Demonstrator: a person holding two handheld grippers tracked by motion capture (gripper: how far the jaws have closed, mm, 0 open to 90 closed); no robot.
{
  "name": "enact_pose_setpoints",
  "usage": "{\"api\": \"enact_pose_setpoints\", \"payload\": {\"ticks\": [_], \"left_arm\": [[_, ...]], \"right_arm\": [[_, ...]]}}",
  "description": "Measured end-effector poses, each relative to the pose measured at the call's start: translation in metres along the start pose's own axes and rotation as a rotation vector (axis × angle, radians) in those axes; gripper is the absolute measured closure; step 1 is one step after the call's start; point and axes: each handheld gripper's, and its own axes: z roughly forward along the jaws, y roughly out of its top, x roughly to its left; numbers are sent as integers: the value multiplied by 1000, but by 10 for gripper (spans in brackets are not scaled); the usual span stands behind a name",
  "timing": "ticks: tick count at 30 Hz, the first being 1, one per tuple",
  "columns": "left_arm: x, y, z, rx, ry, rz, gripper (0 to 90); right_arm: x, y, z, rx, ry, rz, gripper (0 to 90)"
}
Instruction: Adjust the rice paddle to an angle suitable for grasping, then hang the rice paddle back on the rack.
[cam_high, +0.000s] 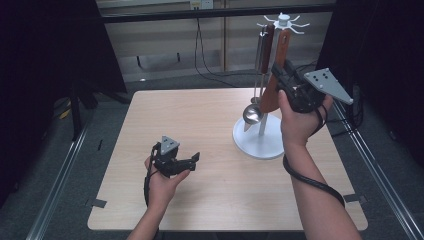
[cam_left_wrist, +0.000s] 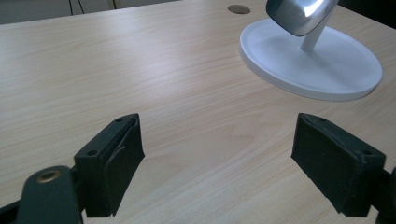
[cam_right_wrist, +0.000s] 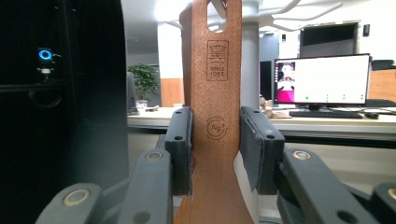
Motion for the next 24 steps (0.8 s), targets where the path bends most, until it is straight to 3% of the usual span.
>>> {"api": "enact_pose_setpoints", "payload": {"ticks": [5,14,21,24], "left_arm": [[1,0,-1,-1,0,2,162],[1,2,-2,-5,3,7,162],[1,0,-2,7,3,16,162],[2,1,-2,1,7,11,162]], "right_arm": [[0,-1,3,11,-31,-32,661],[0,-3,2,0,-35,-47,659],[-1,-3,3,-7,-30,-30,653],[-2,-4,1,-15,-30,-10,612]]}}
